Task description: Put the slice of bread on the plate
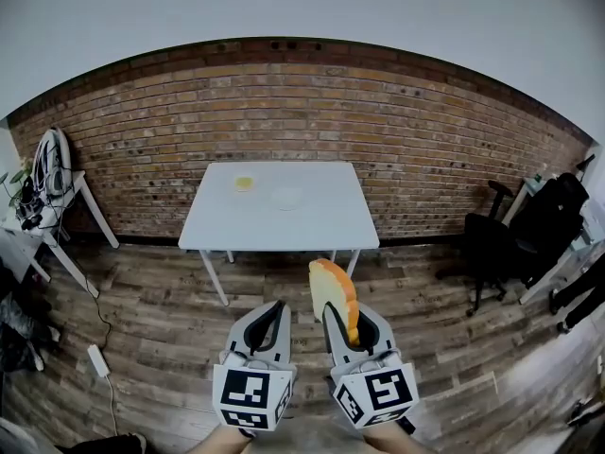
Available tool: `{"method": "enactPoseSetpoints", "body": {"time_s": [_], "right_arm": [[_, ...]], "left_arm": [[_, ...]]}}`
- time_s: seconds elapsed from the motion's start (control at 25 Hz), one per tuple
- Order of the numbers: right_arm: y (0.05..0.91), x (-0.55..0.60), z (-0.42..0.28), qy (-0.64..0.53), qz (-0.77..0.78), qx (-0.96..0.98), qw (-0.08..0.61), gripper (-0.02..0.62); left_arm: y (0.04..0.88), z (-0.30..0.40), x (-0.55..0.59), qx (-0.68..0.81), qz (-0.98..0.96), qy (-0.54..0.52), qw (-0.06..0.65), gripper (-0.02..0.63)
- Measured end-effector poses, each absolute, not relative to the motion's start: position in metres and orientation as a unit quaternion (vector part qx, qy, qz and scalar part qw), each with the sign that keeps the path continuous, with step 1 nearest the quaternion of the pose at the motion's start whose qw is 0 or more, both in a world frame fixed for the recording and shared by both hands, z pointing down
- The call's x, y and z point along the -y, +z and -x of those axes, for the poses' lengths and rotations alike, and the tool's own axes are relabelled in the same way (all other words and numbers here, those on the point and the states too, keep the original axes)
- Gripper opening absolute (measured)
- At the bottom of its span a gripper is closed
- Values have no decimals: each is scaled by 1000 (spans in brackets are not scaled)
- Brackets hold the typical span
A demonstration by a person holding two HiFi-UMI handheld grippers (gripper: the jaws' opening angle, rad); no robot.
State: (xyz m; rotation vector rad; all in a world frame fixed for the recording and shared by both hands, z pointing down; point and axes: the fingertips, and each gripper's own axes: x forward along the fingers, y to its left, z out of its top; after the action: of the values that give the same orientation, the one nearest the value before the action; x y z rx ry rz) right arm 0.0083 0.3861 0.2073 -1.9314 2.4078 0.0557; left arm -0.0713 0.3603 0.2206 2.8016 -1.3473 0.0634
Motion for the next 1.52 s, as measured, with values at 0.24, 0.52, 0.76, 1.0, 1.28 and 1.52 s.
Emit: {"method": "enactPoseSetpoints", "body": {"time_s": [0.24,0.52,0.76,1.0,1.28,1.52], "right_arm": [[210,-382,-29,13,627,-778,28,94],[213,-363,-38,6,625,-780,27,94],[219,-336,-43,1,629,-777,27,94],[228,-297,-51,12,638,-770,19,94],[247,-212,-52,-5,642,-766,11,94],[244,-99,-54,-14,653,-758,10,94]], "left_arm": [[221,54,-358,432,-901,18,16,11],[224,52,-339,442,-896,24,22,11],[233,47,-313,437,-899,30,27,11],[243,38,-268,428,-903,32,29,11],[260,35,-181,423,-905,38,38,11],[251,32,-63,418,-907,42,36,11]]}}
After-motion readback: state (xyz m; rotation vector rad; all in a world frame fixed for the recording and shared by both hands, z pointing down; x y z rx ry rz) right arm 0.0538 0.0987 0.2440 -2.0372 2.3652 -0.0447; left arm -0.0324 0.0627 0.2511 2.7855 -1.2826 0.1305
